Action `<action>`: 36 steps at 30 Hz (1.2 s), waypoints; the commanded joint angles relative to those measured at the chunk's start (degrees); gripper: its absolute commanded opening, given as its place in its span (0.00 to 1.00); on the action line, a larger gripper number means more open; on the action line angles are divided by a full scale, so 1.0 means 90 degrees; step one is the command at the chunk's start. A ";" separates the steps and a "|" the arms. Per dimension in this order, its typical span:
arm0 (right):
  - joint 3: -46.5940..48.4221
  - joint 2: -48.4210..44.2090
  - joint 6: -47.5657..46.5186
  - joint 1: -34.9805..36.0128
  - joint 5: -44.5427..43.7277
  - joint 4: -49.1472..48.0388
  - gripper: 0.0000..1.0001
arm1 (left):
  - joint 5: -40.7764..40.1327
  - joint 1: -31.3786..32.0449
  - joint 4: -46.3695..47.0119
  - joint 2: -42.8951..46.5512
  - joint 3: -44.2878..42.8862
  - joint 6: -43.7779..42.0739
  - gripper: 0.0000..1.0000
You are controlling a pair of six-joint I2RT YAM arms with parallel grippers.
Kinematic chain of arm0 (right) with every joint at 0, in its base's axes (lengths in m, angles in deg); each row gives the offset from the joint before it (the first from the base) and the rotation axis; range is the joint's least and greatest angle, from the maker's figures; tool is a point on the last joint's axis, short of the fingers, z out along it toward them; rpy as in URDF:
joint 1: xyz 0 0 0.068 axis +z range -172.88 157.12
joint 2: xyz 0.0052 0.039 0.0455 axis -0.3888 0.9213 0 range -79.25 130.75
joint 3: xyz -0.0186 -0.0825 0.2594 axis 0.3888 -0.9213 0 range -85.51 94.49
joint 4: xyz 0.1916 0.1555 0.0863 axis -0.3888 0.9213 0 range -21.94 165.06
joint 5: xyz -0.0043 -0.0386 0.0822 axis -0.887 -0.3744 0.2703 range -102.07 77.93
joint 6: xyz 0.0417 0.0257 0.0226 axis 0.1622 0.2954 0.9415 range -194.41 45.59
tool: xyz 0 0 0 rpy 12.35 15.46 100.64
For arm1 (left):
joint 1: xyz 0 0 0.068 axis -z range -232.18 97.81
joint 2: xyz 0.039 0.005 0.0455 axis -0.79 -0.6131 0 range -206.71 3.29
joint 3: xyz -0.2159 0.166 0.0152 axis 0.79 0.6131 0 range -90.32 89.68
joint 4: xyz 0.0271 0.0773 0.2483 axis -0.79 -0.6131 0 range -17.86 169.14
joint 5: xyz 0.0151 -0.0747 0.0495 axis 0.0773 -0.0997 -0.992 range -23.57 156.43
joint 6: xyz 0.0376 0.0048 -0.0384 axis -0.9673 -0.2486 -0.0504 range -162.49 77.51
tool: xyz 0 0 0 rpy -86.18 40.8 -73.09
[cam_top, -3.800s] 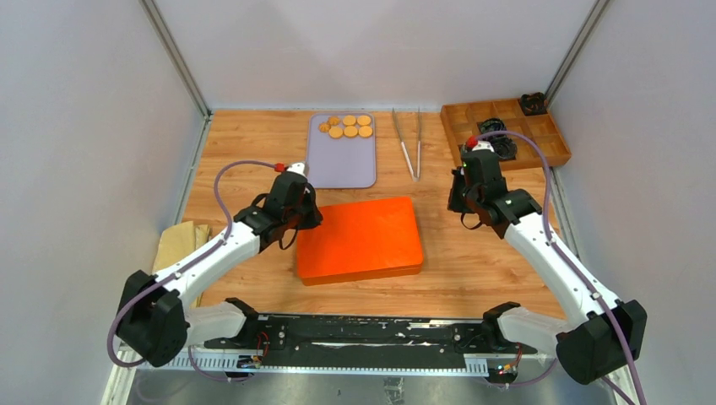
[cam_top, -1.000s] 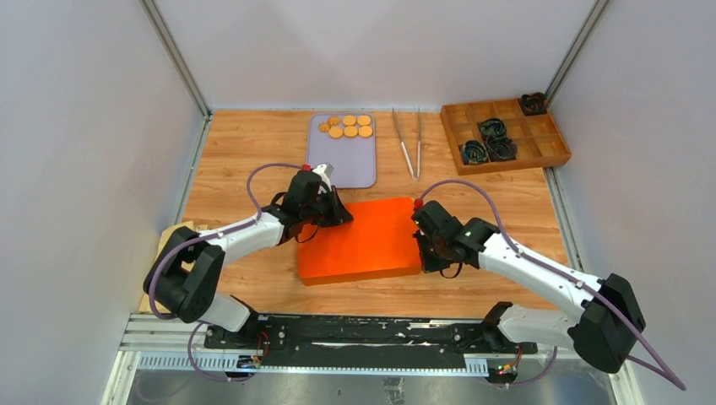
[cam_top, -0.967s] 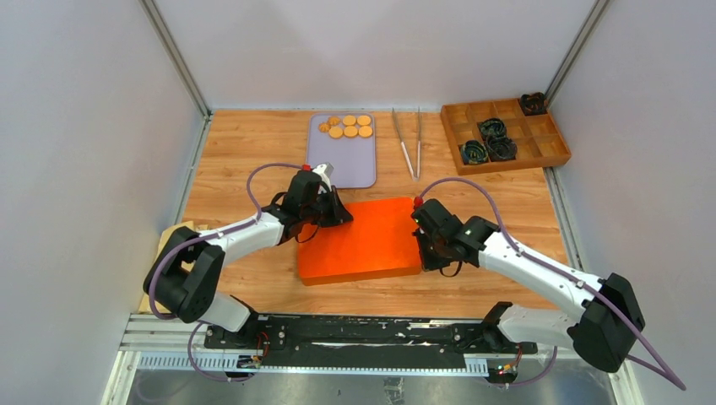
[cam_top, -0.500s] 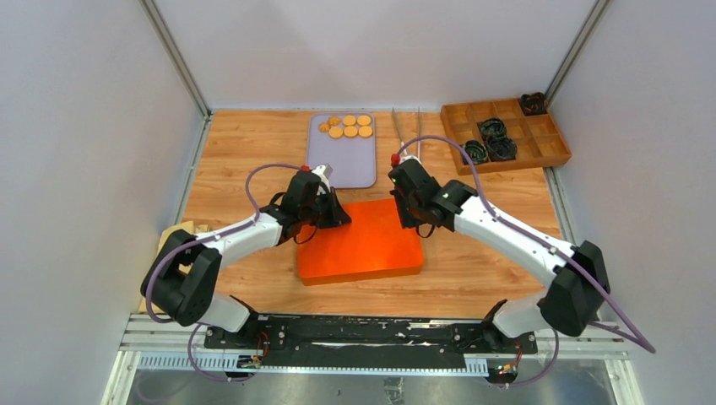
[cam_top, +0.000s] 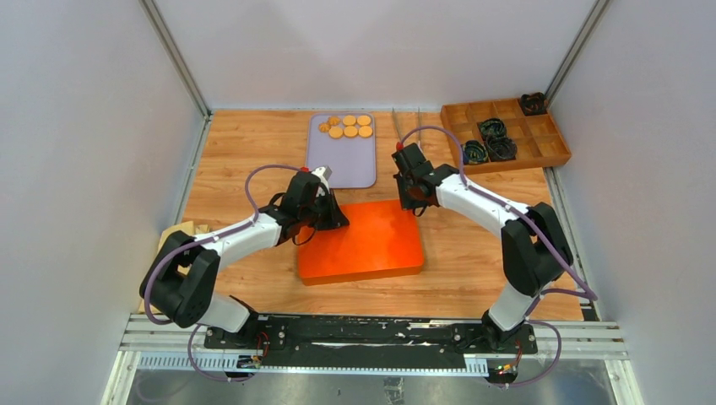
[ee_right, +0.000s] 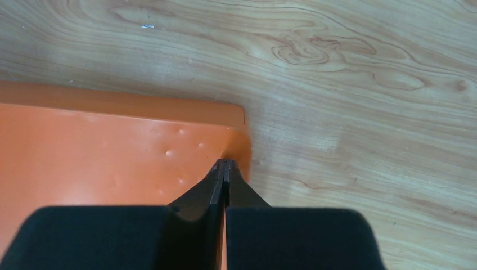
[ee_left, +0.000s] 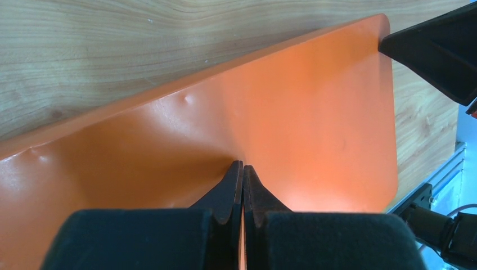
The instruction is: Pack the cookies
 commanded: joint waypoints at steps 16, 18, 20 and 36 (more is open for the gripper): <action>0.3324 0.1749 -0.0757 -0.0234 0.0235 0.1027 0.00 | -0.0628 0.0007 -0.1344 0.0185 -0.0884 -0.0434 0.00; 0.3686 0.2237 -0.0679 -0.0334 0.0427 0.1167 0.00 | -0.0933 -0.0002 -0.1524 0.0205 -0.1044 -0.0503 0.00; 0.3821 0.2561 -0.0593 -0.0401 0.0662 0.1174 0.00 | -0.1316 -0.0008 -0.1758 0.0234 -0.1240 -0.0570 0.00; 0.1476 0.1571 -0.0298 -0.0364 0.1380 0.0780 0.00 | -0.1143 -0.0723 -0.1546 -0.0920 -0.1224 -0.0604 0.00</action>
